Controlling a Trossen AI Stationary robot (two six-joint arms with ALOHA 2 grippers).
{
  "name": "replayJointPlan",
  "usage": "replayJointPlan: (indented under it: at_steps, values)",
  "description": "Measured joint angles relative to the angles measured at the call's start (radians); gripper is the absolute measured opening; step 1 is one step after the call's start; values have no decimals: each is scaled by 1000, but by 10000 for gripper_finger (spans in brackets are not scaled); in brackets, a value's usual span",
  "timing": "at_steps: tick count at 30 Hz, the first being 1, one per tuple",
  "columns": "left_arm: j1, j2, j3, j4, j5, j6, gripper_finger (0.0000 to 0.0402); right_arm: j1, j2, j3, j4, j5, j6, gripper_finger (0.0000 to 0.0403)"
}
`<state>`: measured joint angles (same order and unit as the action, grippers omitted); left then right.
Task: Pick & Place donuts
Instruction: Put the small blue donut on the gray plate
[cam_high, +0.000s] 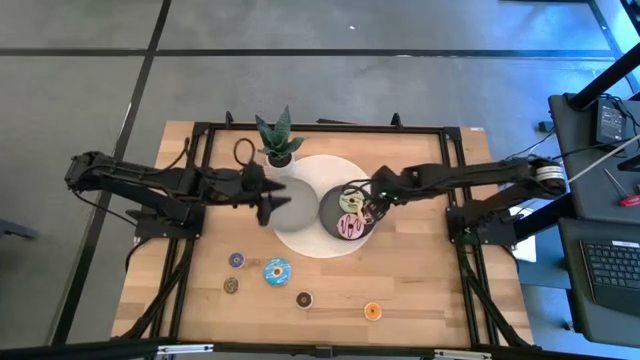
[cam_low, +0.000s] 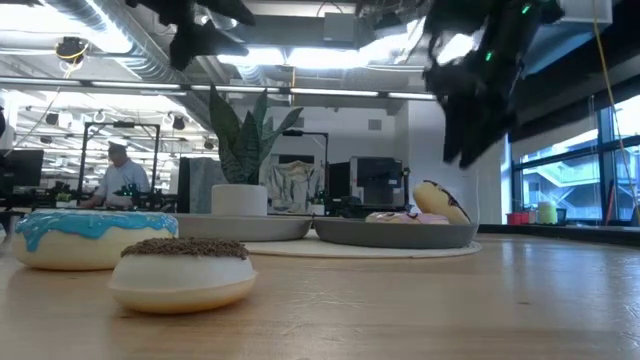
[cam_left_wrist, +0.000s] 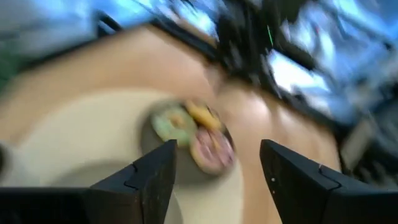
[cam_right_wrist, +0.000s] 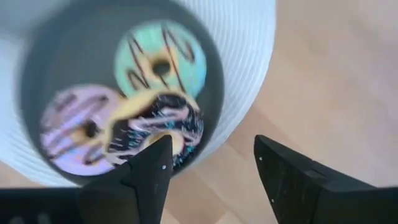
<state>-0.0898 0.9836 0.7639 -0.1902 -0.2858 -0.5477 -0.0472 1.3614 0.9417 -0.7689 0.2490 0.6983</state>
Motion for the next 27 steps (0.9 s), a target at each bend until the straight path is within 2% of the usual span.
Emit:
replayJointPlan:
  at_steps: [3,6,10,14,17,20,23,27]
  values:
    - [0,0,0,-69,157,0,224,27,-82,1,4,50,0,228]
    - [-14,9,0,-105,258,-92,224,51,-146,1,2,75,5,226]
    - [-57,38,0,-112,304,-114,224,79,-187,2,0,127,6,227]
    - [-111,86,0,-146,309,-113,224,96,-189,2,-1,134,10,229]
    - [-152,120,0,-253,325,-177,224,108,-186,2,-9,135,27,226]
    - [-189,147,0,-430,308,-333,224,112,-185,2,-15,135,28,225]
    - [-222,178,0,-592,284,-574,223,112,-184,2,-15,135,30,228]
    - [-269,224,0,-764,320,-805,223,112,-179,1,-16,135,29,228]
